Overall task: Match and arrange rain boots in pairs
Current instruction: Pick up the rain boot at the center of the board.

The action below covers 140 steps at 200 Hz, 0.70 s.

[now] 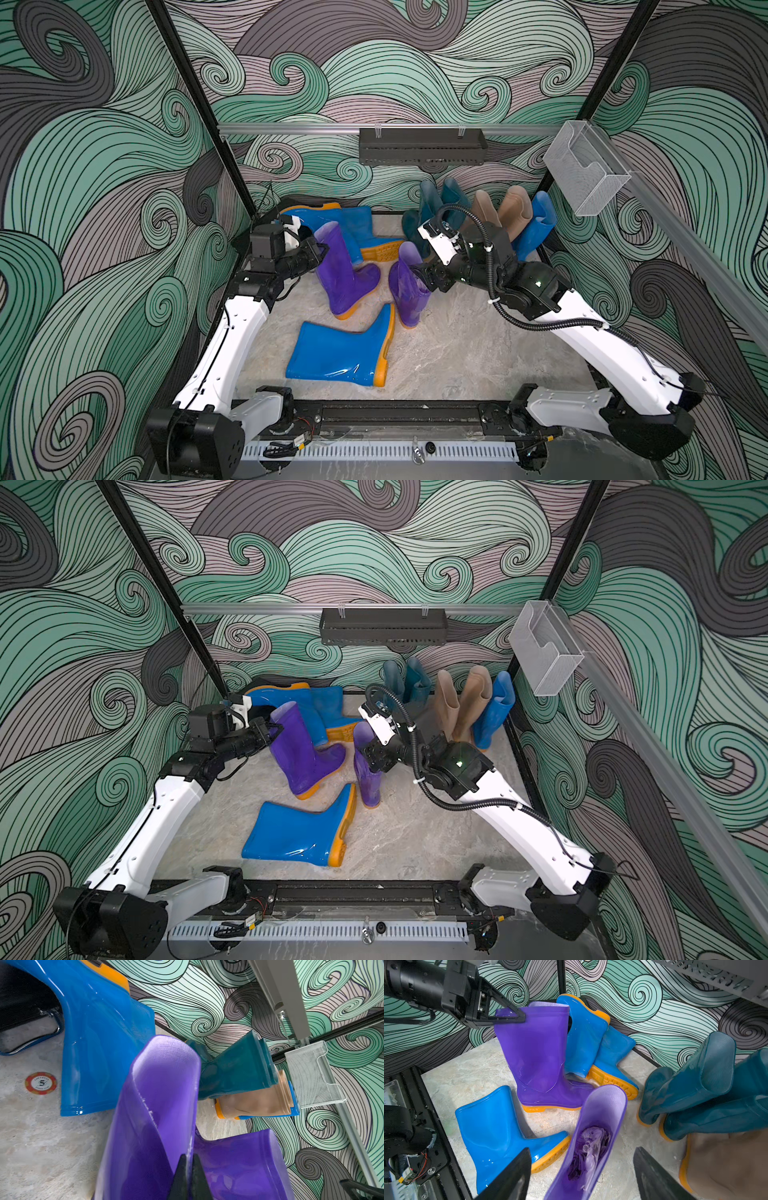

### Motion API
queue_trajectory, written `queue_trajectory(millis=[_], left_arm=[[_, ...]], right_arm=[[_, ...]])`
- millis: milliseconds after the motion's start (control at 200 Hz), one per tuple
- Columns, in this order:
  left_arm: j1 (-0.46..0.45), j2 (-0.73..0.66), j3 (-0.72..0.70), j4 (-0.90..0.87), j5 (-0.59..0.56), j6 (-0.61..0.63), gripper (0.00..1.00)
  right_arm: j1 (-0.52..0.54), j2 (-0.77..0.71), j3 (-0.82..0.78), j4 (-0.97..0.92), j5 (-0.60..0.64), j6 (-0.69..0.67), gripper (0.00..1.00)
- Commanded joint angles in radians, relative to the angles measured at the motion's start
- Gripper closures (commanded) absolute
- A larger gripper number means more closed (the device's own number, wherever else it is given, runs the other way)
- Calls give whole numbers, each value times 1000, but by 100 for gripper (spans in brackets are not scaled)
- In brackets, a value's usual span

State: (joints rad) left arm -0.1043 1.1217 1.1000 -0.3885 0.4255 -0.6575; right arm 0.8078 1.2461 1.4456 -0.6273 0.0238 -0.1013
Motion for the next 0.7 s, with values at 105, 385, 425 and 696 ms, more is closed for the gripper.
queue_trajectory(millis=[105, 385, 425, 696], left_arm=[[-73, -13, 181, -26, -98, -10, 100], [-123, -18, 280, -47, -226, -29, 100], [-128, -22, 292, -48, -232, -36, 100], [-163, -10, 389, -69, -275, -56, 100]], right_arm=[[116, 13, -25, 165, 93, -9, 21], [273, 174, -20, 393, 245, -8, 14], [282, 202, -15, 431, 267, 12, 14], [312, 366, 51, 545, 287, 27, 13]])
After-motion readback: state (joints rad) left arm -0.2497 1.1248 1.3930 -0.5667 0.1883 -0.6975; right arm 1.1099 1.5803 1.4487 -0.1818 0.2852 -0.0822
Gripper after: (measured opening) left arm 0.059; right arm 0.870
